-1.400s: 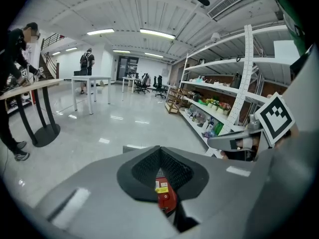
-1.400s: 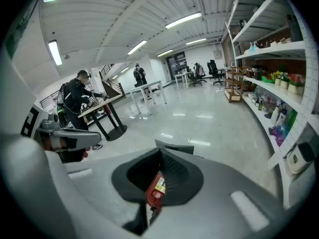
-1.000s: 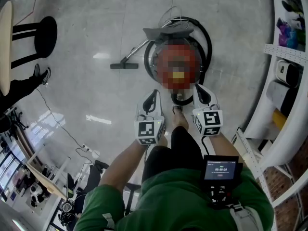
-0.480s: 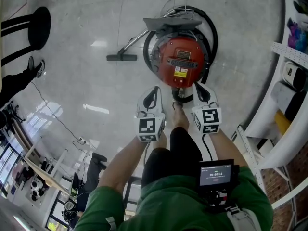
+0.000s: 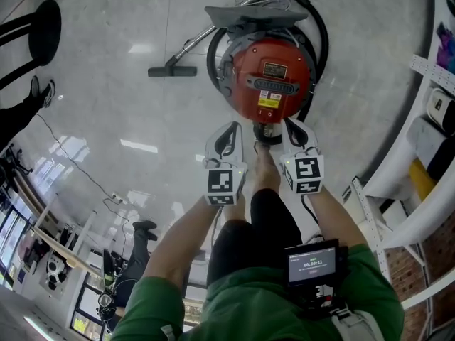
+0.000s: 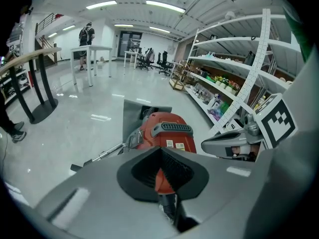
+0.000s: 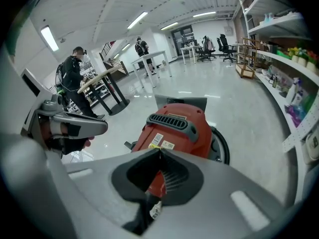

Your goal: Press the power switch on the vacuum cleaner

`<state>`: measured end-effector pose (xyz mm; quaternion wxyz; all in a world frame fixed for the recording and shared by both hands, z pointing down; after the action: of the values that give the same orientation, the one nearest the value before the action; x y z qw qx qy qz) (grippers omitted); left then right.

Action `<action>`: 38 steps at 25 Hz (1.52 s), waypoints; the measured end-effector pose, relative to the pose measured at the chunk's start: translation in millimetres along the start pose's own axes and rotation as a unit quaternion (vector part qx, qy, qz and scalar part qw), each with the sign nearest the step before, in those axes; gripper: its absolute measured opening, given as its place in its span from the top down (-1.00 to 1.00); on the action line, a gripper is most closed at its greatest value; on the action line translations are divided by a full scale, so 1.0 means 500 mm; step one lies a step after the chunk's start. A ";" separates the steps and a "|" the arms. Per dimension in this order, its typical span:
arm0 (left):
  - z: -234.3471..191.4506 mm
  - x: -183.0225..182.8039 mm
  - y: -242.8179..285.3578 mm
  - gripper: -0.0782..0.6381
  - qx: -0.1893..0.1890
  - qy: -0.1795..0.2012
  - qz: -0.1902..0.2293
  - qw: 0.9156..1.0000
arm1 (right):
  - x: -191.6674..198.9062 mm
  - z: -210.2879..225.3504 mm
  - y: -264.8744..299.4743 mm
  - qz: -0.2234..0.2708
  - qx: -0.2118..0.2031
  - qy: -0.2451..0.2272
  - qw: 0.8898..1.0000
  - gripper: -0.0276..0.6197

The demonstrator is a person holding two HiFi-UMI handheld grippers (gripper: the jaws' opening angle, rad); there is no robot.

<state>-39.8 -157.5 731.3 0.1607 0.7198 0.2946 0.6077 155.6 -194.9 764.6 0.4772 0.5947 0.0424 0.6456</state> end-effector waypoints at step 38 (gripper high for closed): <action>-0.026 0.063 0.036 0.76 -0.003 -0.013 -0.026 1.000 | 0.070 0.006 0.079 -0.053 -0.040 -0.003 0.998 0.73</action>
<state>-45.3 -153.7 769.4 0.1821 0.7189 0.3100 0.5949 141.4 -194.3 815.4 0.5343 0.5739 0.0465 0.6189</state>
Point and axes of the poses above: the fingertips, and each gripper's own axes: y forward along the fingers, z to its right, x out of its underside, the point moved 9 cm from there along -y, backward along the fingers, and after that the axes turned 14 degrees about z, right-handed, at the moved point
